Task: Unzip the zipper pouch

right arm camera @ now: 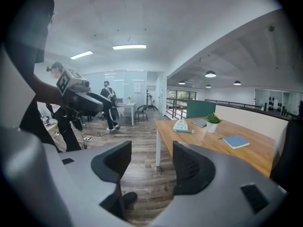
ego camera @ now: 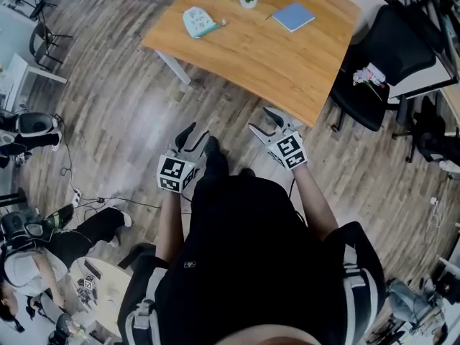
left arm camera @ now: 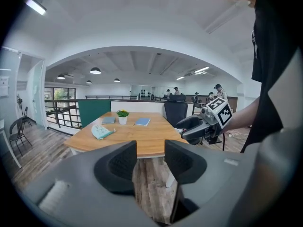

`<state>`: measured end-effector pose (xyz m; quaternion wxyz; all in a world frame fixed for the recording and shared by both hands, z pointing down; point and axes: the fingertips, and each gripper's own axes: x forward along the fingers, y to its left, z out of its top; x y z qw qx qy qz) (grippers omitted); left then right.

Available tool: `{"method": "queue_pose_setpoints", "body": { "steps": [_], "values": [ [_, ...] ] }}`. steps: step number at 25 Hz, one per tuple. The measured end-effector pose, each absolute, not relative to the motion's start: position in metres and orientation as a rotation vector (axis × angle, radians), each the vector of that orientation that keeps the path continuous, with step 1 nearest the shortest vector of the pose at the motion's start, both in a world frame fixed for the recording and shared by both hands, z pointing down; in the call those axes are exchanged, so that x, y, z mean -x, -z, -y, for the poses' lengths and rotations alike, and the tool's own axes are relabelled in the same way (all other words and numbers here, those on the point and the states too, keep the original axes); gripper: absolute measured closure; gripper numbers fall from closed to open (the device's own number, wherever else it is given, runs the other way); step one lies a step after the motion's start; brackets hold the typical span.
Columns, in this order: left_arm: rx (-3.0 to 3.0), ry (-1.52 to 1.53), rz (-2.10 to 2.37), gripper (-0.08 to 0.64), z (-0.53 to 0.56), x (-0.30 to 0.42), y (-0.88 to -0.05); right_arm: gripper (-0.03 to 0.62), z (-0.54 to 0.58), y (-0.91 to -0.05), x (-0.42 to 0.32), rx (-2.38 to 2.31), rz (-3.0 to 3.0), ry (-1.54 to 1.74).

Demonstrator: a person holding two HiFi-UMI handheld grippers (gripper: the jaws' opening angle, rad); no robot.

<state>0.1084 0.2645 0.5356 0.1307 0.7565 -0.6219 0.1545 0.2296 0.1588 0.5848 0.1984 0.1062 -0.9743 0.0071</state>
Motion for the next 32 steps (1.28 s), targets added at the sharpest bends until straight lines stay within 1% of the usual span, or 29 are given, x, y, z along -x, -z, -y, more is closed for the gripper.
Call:
{"method": "queue_pose_setpoints", "body": {
  "steps": [6, 13, 26, 32],
  "values": [
    [-2.225, -0.456, 1.789, 0.376, -0.231, -0.064, -0.532, 0.322, -0.127, -0.579, -0.191, -0.338, 2.721, -0.029],
    [-2.232, -0.452, 1.784, 0.377, -0.214, -0.013, -0.527, 0.327, -0.118, -0.579, -0.14, -0.333, 2.719, -0.037],
    [-2.262, -0.414, 1.732, 0.38, -0.194, 0.046, -0.534, 0.329, -0.105, -0.583, -0.097, -0.404, 2.664, -0.043],
    [-2.3, -0.415, 1.687, 0.382, -0.187, 0.079, -0.535, 0.331, -0.104, -0.585, -0.063, -0.429, 2.641, -0.046]
  ]
}}
